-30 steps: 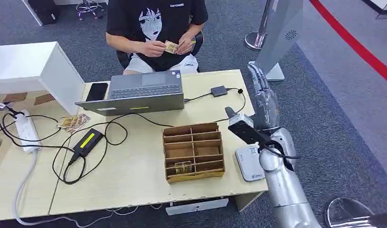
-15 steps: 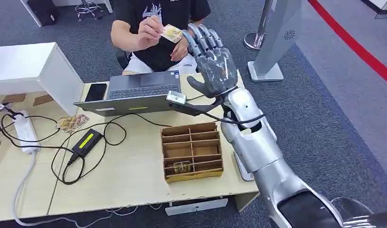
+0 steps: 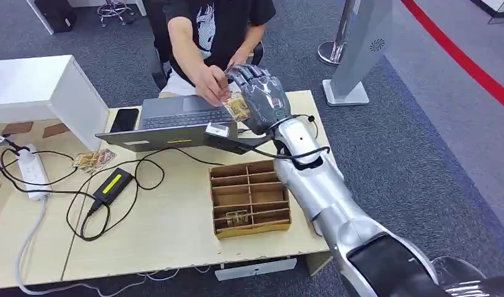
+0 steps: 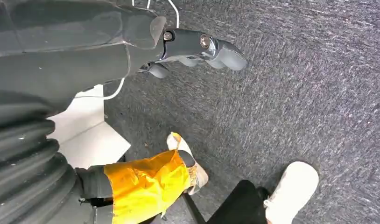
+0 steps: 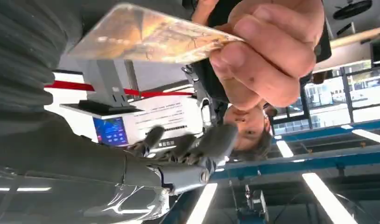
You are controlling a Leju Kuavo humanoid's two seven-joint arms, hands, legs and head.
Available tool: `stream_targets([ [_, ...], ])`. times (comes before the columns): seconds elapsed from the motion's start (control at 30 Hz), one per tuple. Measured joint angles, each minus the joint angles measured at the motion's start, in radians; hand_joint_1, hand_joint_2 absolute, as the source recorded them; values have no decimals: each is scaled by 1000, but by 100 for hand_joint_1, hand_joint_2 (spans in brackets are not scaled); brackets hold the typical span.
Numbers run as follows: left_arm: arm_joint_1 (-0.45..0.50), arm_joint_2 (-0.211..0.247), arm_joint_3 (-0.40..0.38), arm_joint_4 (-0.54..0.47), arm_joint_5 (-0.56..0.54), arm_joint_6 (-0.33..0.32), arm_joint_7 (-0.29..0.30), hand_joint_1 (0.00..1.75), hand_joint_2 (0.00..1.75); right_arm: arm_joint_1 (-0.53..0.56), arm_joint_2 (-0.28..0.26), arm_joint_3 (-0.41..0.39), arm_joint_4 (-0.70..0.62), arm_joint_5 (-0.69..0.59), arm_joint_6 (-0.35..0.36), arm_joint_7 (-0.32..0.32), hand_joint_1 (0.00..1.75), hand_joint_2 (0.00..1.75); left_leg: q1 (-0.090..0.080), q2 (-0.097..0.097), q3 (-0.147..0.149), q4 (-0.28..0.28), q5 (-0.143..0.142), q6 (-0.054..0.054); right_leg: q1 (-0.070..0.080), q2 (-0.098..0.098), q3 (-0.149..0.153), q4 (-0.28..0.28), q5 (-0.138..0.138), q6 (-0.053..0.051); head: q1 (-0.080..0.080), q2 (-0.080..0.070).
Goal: Pass the card to the sensor for recognition and then transmit it.
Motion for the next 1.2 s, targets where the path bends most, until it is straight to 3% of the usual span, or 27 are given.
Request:
stream_targets([
  [0.27,0,0,-6,0,0,0,0,0,175,0,1,0,5,0,0,-4,148,175,0,0,0,0,0,0,0,0,0,0,0,0,0,0],
  [0.3,0,0,-7,0,0,1,0,0,175,0,2,0,6,0,0,-4,138,175,0,0,0,0,0,0,0,0,0,0,0,0,0,0],
  [0.43,0,2,-18,0,0,4,-1,0,175,1,2,0,9,-5,-2,-8,138,175,0,0,0,0,0,0,0,0,0,0,0,0,0,0],
  [0.47,0,3,-23,0,0,6,-1,0,175,2,3,0,9,-13,-2,-8,148,175,0,0,0,0,0,0,0,0,0,0,0,0,0,0],
  [0.5,0,4,-30,0,0,6,-1,0,175,3,3,0,9,-11,-2,-9,175,175,0,0,0,0,0,0,0,0,0,0,0,0,0,0],
  [0.77,1,9,-48,0,0,10,-2,0,175,27,2,0,-10,-20,-8,-46,175,175,0,0,0,0,0,0,0,0,0,0,0,0,0,0],
  [0.93,4,10,-48,0,1,13,-2,0,175,87,-14,0,-113,-74,-11,-90,175,175,0,0,0,0,0,0,0,0,0,0,0,0,0,0],
  [1.2,13,12,-48,0,4,21,10,0,175,219,-115,-3,-346,-174,39,-117,175,175,0,0,0,0,-2,0,0,0,0,-1,0,0,0,0],
])
